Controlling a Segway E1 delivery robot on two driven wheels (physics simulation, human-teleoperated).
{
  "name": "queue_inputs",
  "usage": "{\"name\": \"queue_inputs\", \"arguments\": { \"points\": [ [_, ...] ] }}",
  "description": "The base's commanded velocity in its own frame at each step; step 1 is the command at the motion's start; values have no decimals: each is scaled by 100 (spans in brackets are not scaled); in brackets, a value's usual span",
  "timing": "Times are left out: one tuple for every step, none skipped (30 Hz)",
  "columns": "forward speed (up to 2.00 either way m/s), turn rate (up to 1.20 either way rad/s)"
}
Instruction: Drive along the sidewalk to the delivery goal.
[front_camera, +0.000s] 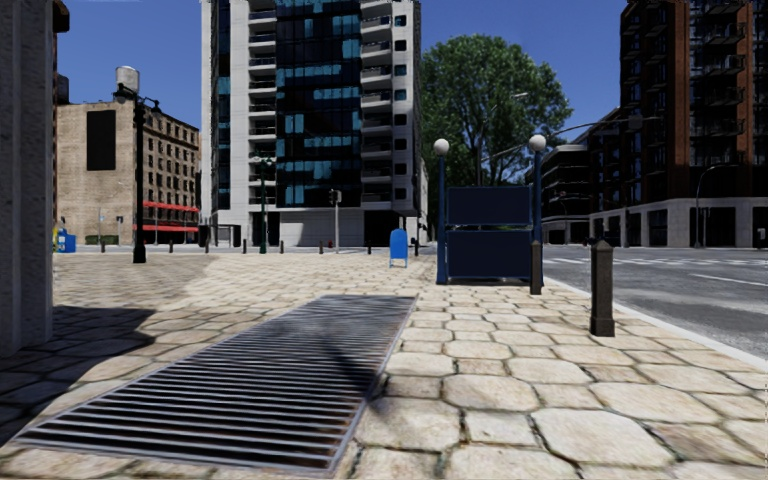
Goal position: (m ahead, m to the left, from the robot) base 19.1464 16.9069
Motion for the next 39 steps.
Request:
{"name": "queue_inputs", "arguments": {
  "points": [
    [200, 38],
    [200, 38],
    [200, 38],
    [200, 38],
    [200, 38],
    [200, 38],
    [200, 38],
    [200, 38],
    [200, 38],
    [200, 38],
    [200, 38],
    [200, 38],
    [200, 38],
    [200, 38],
    [200, 38],
    [200, 38],
    [200, 38],
    [200, 38],
    [200, 38],
    [200, 38],
    [200, 38],
    [200, 38],
    [200, 38],
    [200, 38],
    [200, 38],
    [200, 38],
    [200, 38],
    [200, 38],
    [200, 38],
    [200, 38],
    [200, 38],
    [200, 38],
    [200, 38],
    [200, 38],
    [200, 38],
    [200, 38],
    [200, 38],
    [200, 38],
    [200, 38]
  ]
}}
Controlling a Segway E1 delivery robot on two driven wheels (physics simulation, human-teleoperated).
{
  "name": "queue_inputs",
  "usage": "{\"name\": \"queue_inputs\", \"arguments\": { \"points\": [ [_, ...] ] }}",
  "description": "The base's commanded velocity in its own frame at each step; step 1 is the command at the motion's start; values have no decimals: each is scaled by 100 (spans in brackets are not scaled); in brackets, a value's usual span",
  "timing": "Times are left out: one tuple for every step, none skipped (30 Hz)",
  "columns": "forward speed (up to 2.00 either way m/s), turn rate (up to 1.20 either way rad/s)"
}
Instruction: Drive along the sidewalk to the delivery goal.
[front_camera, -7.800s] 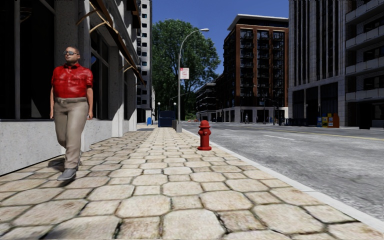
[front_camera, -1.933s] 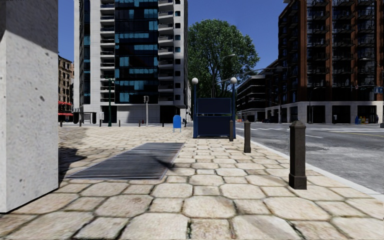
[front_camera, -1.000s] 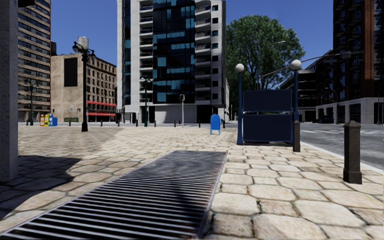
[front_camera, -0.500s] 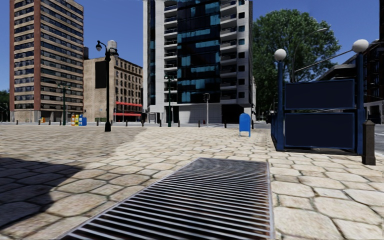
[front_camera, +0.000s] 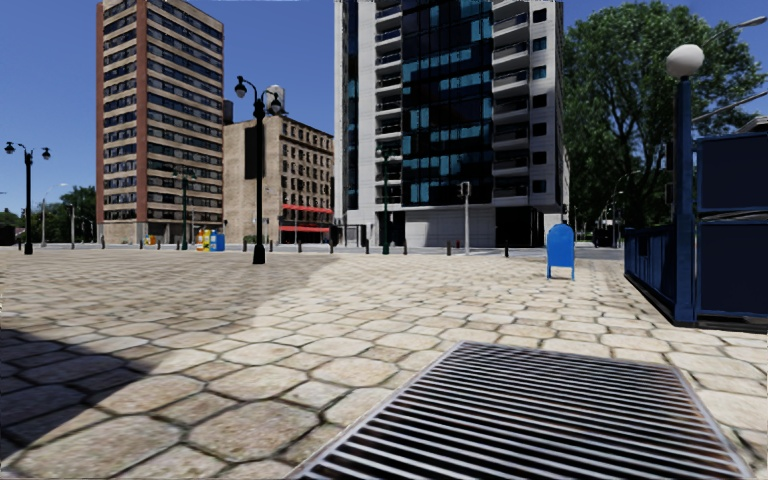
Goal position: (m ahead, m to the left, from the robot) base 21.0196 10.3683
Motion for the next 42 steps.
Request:
{"name": "queue_inputs", "arguments": {
  "points": [
    [200, 38],
    [200, 38],
    [200, 38],
    [200, 38],
    [200, 38],
    [200, 38],
    [200, 38],
    [200, 38],
    [200, 38],
    [200, 38],
    [200, 38],
    [200, 38],
    [200, 38],
    [200, 38],
    [200, 38],
    [200, 38],
    [200, 38],
    [200, 38],
    [200, 38],
    [200, 38],
    [200, 38],
    [200, 38],
    [200, 38],
    [200, 38],
    [200, 38],
    [200, 38],
    [200, 38],
    [200, 38],
    [200, 38],
    [200, 38],
    [200, 38],
    [200, 38],
    [200, 38],
    [200, 38],
    [200, 38],
    [200, 38],
    [200, 38],
    [200, 38],
    [200, 38],
    [200, 38],
    [200, 38],
    [200, 38]
  ]
}}
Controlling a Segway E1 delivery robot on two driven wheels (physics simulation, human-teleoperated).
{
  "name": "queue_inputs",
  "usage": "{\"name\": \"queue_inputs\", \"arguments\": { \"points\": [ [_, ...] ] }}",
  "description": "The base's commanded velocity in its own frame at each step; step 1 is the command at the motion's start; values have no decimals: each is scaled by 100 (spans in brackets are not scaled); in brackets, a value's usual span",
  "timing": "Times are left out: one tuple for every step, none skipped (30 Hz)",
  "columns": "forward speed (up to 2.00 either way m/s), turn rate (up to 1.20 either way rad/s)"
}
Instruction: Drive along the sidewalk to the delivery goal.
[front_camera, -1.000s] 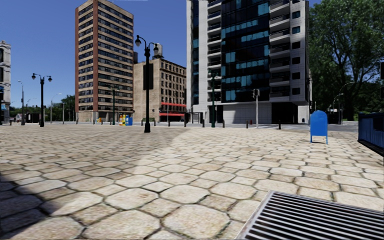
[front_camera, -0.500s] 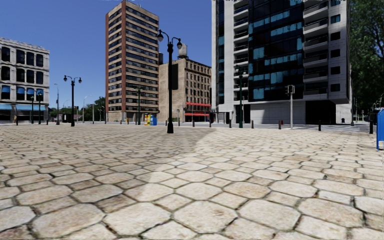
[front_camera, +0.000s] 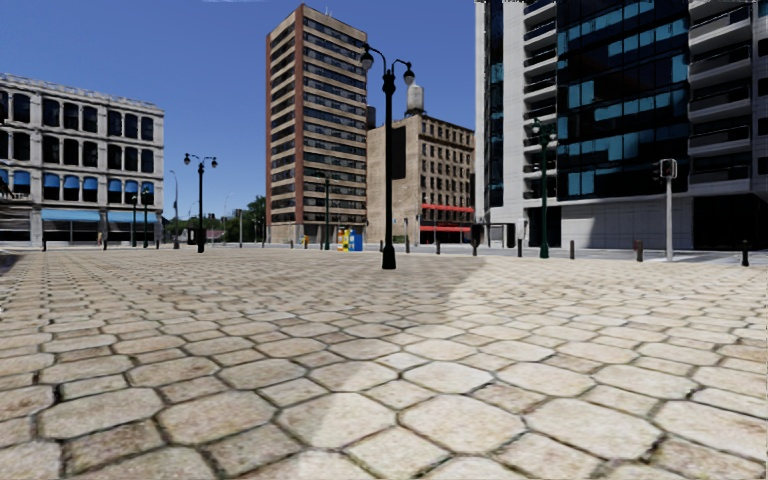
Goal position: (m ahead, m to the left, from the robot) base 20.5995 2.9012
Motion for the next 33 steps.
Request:
{"name": "queue_inputs", "arguments": {
  "points": [
    [200, 38],
    [200, 38],
    [200, 38],
    [200, 38],
    [200, 38],
    [200, 38],
    [200, 38],
    [200, 38],
    [200, 38],
    [200, 38],
    [200, 38],
    [200, 38],
    [200, 38],
    [200, 38],
    [200, 0],
    [200, 0],
    [200, 0],
    [200, 0],
    [200, 0],
    [200, 0],
    [200, 0],
    [200, 0],
    [200, 0],
    [200, 0],
    [200, 0],
    [200, 0],
    [200, 0],
    [200, 0],
    [200, 0],
    [200, 0],
    [200, 0],
    [200, 0],
    [200, 0]
  ]
}}
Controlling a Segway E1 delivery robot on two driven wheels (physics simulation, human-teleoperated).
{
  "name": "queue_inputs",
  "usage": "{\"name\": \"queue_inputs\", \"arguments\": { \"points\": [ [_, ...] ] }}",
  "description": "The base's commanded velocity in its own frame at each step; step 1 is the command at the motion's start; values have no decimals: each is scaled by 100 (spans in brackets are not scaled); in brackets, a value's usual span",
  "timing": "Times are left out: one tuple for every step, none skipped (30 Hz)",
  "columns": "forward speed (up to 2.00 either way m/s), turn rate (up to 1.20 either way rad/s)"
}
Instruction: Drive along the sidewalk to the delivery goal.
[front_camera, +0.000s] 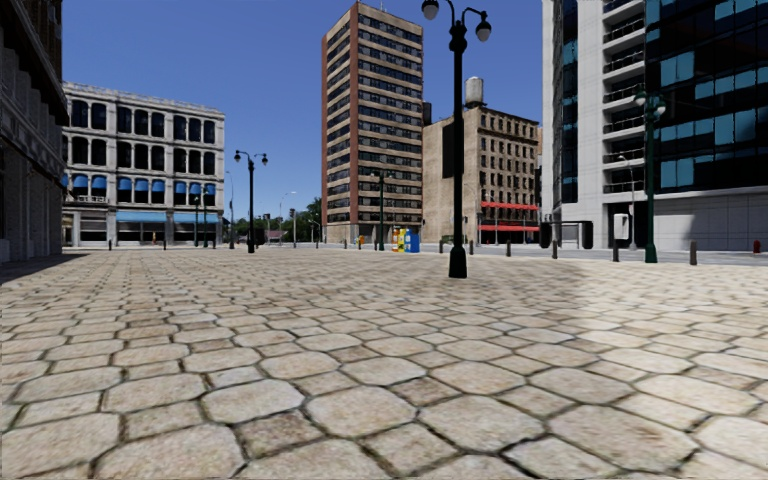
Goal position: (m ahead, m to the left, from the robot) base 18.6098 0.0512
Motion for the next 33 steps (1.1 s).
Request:
{"name": "queue_inputs", "arguments": {
  "points": [
    [200, 0],
    [200, 0],
    [200, 0],
    [200, 0],
    [200, 0],
    [200, 0],
    [200, 0],
    [200, 0],
    [200, 0],
    [200, 0],
    [200, 0],
    [200, 0],
    [200, 0],
    [200, 0],
    [200, 0],
    [200, 0],
    [200, 0],
    [200, 0],
    [200, 0],
    [200, 0],
    [200, 0],
    [200, 0],
    [200, 0],
    [200, 0],
    [200, 0],
    [200, 0],
    [200, 0],
    [200, 0],
    [200, 0],
    [200, 0],
    [200, 0],
    [200, 0],
    [200, 0]
  ]
}}
